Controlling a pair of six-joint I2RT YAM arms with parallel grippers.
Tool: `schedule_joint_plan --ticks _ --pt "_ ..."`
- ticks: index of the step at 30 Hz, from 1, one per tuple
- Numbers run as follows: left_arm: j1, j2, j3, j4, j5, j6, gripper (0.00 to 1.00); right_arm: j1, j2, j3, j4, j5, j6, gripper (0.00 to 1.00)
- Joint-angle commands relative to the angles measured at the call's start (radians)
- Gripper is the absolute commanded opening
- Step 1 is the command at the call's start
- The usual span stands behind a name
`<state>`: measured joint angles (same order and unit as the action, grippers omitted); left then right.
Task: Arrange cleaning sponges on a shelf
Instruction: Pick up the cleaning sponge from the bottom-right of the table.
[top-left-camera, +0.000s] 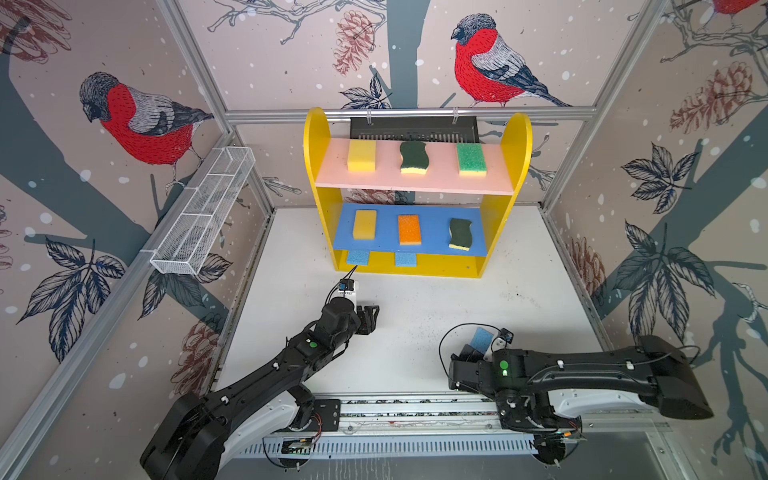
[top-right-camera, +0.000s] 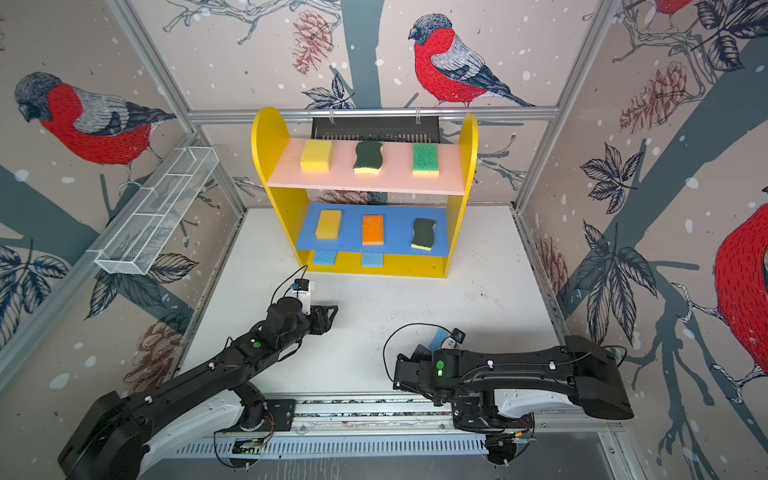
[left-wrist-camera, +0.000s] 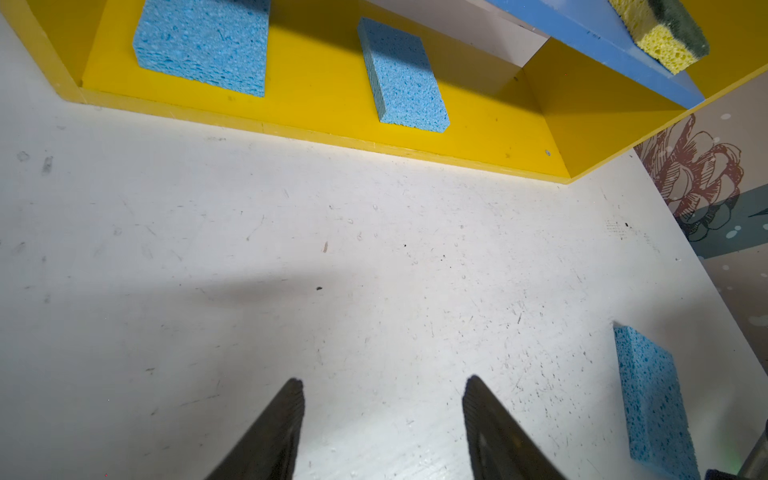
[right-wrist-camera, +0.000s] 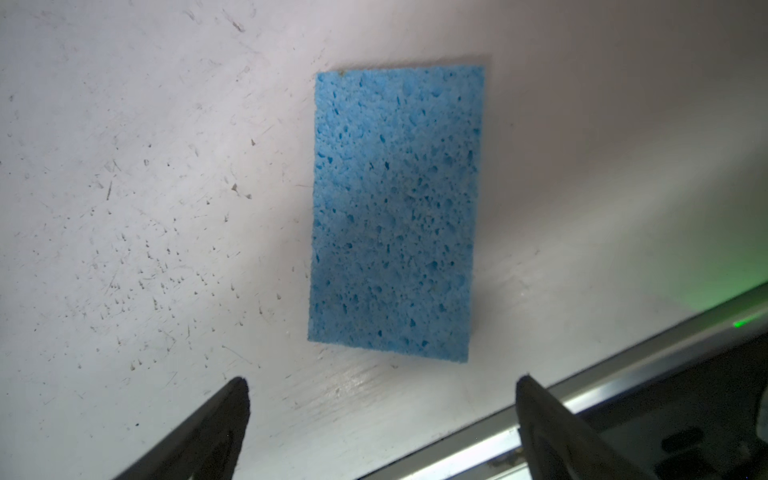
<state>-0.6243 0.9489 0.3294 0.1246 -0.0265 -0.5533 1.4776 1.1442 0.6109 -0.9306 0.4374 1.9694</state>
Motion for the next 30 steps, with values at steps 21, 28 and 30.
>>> schedule_joint_plan --ticks 21,28,30 --pt "0.029 0.002 -0.012 0.032 0.010 -0.028 0.63 -0.222 0.090 -0.059 0.186 -0.094 -0.346 1.00" --pt "0.039 0.001 -0.030 0.037 0.011 -0.039 0.63 -0.275 0.104 -0.061 0.193 -0.105 -0.413 1.00" --pt "0.040 0.002 -0.029 0.040 0.011 -0.043 0.63 -0.280 0.104 -0.060 0.200 -0.116 -0.429 1.00"
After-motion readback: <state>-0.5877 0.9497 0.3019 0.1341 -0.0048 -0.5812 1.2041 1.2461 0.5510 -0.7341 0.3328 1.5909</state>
